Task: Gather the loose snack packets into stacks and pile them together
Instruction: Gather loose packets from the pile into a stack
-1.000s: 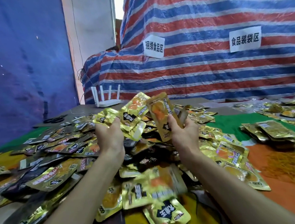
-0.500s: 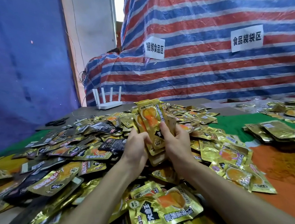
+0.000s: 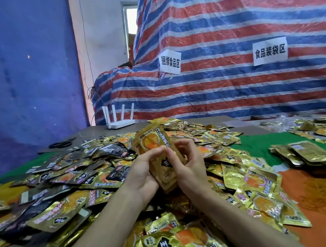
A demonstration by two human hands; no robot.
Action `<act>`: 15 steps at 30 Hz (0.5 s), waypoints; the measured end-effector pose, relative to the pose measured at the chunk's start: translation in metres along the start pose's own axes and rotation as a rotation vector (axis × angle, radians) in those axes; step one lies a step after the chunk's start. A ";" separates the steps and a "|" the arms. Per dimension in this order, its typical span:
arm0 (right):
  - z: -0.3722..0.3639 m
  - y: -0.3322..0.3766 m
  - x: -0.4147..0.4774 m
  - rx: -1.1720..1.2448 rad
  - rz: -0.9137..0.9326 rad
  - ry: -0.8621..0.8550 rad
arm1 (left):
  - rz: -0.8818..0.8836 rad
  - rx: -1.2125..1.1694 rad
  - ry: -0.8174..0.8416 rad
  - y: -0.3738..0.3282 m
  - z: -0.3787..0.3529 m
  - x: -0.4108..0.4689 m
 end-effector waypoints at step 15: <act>-0.008 0.003 0.014 0.675 -0.766 -0.177 | -0.559 0.512 -0.154 0.015 -0.010 0.004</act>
Point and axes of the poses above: each hand's wrist, its own x-axis towards the middle knuckle, its own z-axis out of the back of the hand, y = z × x, the point moved 1 cm from there along x, towards the middle knuckle, and after that the axes turned 1 degree about z, right-handed, at the moved point
